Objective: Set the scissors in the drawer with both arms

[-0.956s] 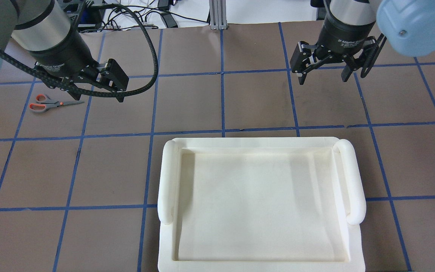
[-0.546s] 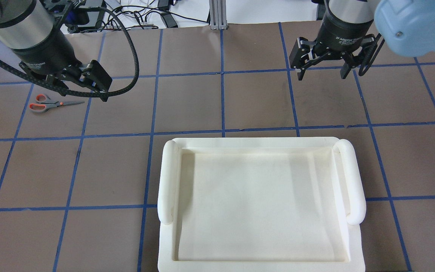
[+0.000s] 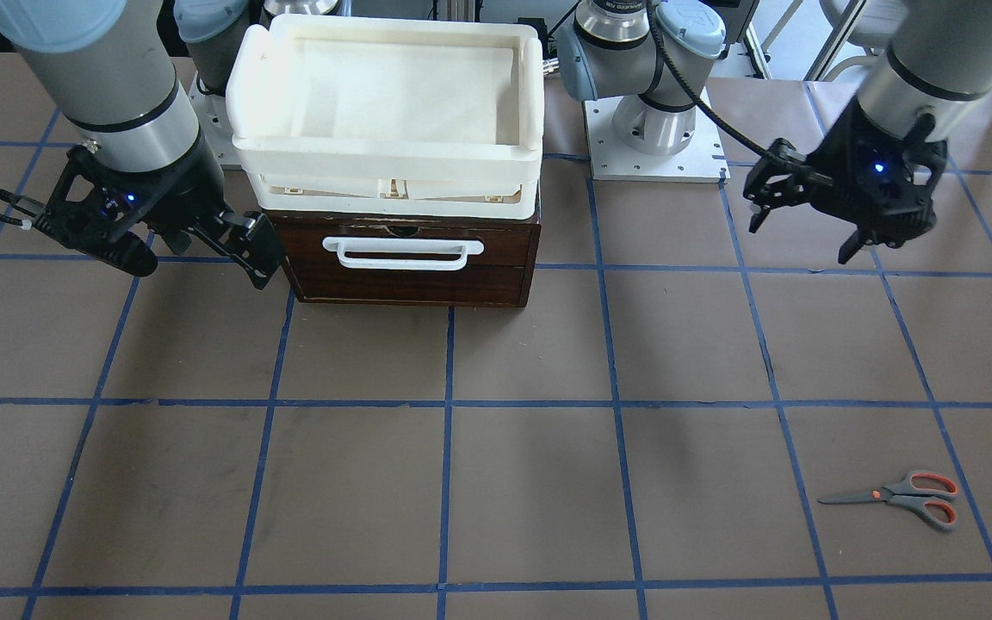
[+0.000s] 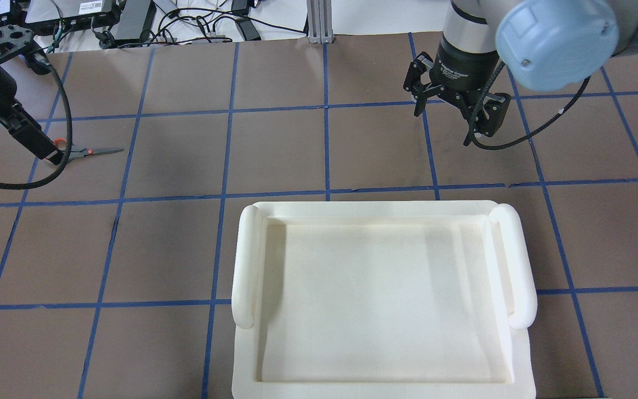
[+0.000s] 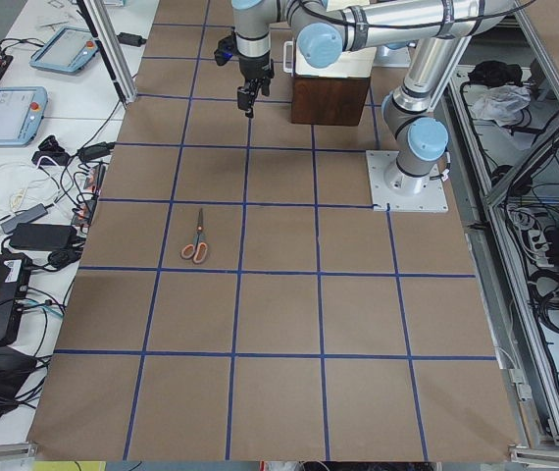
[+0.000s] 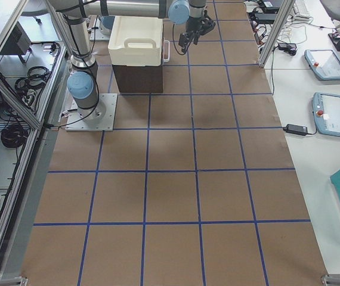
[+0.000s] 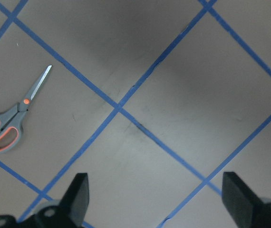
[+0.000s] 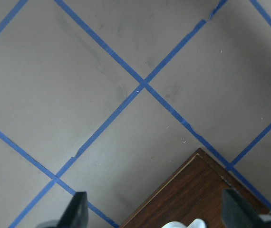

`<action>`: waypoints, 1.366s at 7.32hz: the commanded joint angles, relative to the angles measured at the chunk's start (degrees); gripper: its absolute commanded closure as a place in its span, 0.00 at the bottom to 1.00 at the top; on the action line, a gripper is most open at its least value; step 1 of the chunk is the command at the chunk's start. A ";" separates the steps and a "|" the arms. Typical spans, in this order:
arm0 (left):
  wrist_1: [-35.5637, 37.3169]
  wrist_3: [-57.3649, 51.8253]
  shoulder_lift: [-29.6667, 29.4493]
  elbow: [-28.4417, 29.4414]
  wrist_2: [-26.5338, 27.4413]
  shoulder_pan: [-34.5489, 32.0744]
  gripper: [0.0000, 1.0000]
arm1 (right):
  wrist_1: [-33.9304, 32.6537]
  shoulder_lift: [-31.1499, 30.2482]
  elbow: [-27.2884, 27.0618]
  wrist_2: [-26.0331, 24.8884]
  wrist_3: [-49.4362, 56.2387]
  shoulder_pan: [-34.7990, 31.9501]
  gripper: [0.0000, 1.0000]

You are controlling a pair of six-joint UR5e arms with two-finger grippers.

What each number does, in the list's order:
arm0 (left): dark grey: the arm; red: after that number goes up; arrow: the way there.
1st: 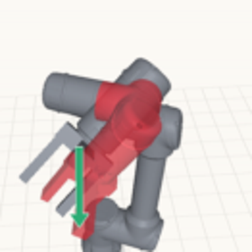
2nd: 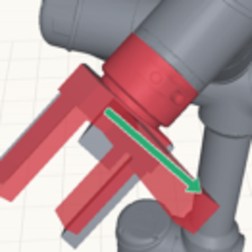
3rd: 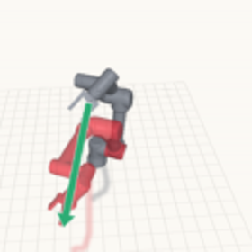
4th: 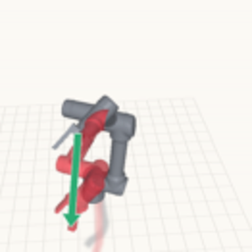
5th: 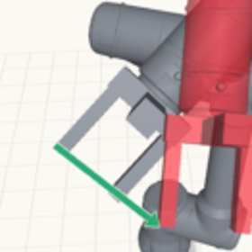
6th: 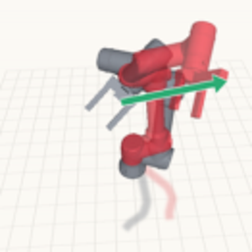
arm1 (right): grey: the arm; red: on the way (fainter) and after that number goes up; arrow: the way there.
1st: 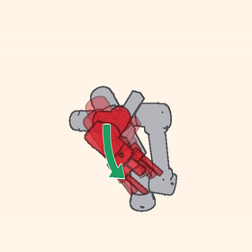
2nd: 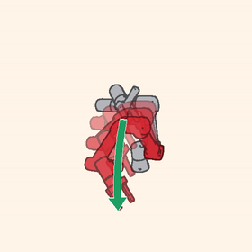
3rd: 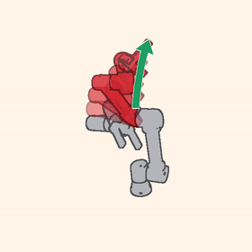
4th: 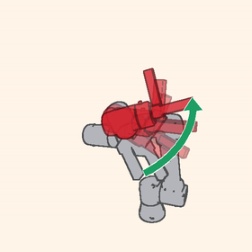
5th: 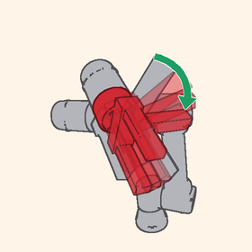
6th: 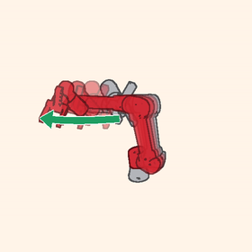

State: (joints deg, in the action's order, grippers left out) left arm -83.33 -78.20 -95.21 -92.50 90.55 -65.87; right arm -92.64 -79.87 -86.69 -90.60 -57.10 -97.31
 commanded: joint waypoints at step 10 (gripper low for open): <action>29.19 -50.92 -25.54 1.62 -1.25 8.04 0.00 | -1.07 10.96 0.21 5.08 -44.58 -9.04 0.00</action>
State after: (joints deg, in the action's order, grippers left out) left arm -54.23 -129.52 -119.66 -90.88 90.08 -57.97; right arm -95.29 -69.21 -86.44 -86.01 -99.46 -106.31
